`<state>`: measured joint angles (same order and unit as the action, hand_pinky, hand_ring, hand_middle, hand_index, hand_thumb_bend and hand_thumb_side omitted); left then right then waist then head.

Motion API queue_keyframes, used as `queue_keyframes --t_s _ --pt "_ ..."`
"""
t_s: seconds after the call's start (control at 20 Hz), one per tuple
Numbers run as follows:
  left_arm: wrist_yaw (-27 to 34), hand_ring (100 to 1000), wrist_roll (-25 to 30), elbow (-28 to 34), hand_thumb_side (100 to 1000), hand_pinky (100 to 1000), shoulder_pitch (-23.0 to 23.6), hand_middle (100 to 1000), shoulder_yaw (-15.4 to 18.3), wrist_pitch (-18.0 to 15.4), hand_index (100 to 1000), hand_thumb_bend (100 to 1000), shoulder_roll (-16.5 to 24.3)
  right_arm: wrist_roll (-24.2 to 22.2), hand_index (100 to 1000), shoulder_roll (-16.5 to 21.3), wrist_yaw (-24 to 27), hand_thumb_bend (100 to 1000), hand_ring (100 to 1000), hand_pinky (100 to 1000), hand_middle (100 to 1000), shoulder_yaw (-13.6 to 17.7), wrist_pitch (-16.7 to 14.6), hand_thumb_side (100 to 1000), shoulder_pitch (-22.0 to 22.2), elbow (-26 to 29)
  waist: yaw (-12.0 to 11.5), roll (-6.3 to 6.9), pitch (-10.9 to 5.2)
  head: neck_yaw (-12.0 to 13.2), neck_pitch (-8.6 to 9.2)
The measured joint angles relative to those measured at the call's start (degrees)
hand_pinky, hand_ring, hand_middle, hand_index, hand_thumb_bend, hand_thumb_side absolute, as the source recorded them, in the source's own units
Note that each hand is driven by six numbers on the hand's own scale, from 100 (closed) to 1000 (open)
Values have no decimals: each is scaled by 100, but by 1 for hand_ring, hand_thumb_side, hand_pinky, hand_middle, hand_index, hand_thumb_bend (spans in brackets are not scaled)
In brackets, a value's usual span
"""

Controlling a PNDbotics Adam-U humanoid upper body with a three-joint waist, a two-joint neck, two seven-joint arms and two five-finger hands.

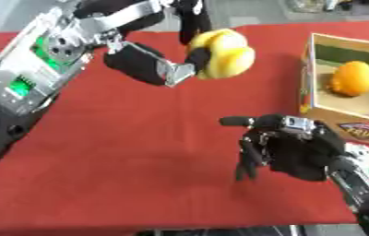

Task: Pick up the objects with one hand, pass them to the other hand, and then place them into the box on the other side of the table.

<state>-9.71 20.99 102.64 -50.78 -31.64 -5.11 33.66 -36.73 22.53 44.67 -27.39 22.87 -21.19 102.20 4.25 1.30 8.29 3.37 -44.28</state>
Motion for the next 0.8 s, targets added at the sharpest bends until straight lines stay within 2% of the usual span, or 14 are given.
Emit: queue_keyframes --t_s 0.35,0.4,0.45,0.5,0.8 --pt "286 463 70 -113 267 639 -23 403 -340 -94 467 100 -87 -105 1000 -57 -61 100 466 627 388 -169 118 724 -24 -241 0 0 0 -38 0" --pt "319 466 108 -125 265 641 -23 406 -364 -111 469 100 -87 -127 1000 -58 -97 100 465 626 386 -186 119 676 -27 -266 -1 0 0 -39 0" --pt "340 467 153 -136 264 642 -23 408 -386 -126 470 100 -87 -147 1000 -58 -133 100 465 626 386 -197 119 730 -26 -285 -1 0 0 -39 0" --pt "357 471 204 -139 262 643 -23 413 -394 -143 474 100 -87 -170 1000 -57 -171 100 463 625 384 -198 118 732 -10 -294 -1 0 0 -39 0" --pt "323 481 516 -23 255 646 -28 428 -402 -321 488 100 14 -257 1000 139 -357 100 462 625 384 -196 112 736 417 -82 -13 0 0 -37 0"
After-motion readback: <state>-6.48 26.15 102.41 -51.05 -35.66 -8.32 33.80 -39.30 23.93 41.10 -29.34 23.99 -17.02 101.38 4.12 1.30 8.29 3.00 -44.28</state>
